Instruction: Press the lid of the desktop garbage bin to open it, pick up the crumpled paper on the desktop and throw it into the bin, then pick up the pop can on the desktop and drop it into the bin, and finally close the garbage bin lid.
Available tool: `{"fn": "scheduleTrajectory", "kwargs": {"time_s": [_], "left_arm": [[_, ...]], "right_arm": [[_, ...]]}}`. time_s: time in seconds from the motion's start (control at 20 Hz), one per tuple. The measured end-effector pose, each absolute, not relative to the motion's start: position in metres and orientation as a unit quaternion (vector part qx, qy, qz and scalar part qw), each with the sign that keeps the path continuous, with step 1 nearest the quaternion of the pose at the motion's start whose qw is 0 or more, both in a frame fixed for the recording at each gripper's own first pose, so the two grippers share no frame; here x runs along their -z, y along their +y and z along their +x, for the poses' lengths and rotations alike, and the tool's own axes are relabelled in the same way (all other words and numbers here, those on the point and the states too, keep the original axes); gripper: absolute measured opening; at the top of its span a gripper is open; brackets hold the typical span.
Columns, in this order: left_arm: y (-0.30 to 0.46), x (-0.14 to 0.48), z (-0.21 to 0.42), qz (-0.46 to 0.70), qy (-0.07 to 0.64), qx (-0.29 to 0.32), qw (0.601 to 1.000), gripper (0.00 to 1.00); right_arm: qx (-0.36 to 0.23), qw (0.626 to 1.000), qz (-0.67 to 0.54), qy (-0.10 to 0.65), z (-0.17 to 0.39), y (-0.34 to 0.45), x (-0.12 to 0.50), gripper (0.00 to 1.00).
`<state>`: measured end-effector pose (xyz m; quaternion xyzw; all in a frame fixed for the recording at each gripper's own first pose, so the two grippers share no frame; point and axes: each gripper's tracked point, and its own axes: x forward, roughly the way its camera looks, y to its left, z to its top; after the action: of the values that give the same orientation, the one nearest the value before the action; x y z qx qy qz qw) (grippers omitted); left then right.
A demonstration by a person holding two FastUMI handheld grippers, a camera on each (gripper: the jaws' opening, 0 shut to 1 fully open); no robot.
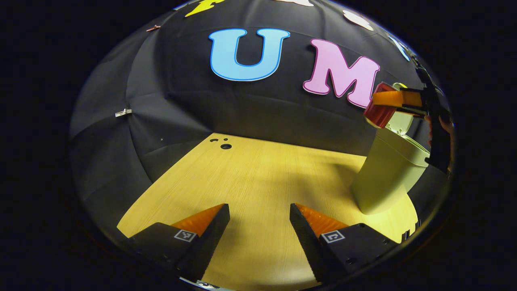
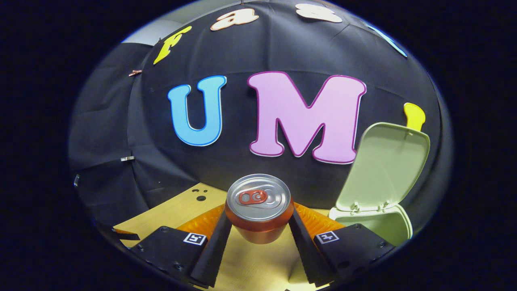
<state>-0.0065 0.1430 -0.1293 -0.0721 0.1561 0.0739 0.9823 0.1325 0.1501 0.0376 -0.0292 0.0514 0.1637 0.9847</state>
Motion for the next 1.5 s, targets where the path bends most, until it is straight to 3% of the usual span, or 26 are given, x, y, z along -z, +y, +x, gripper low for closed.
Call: {"fn": "scheduleTrajectory", "kwargs": {"time_s": [0.6,1.1,1.5], "left_arm": [[0.106,0.123,0.016,-0.032,0.155,-0.024,0.987,0.96],[0.062,0.123,0.032,-0.011,0.157,0.016,0.987,0.96],[0.047,0.125,0.037,-0.005,0.166,0.011,0.986,0.96]], "right_arm": [[-0.088,0.996,-0.02,0.025,0.133,0.059,-0.066,0.83],[-0.03,0.999,-0.02,0.039,0.131,-0.017,-0.052,0.83],[-0.018,0.998,-0.012,0.059,0.137,-0.047,-0.031,0.82]]}}
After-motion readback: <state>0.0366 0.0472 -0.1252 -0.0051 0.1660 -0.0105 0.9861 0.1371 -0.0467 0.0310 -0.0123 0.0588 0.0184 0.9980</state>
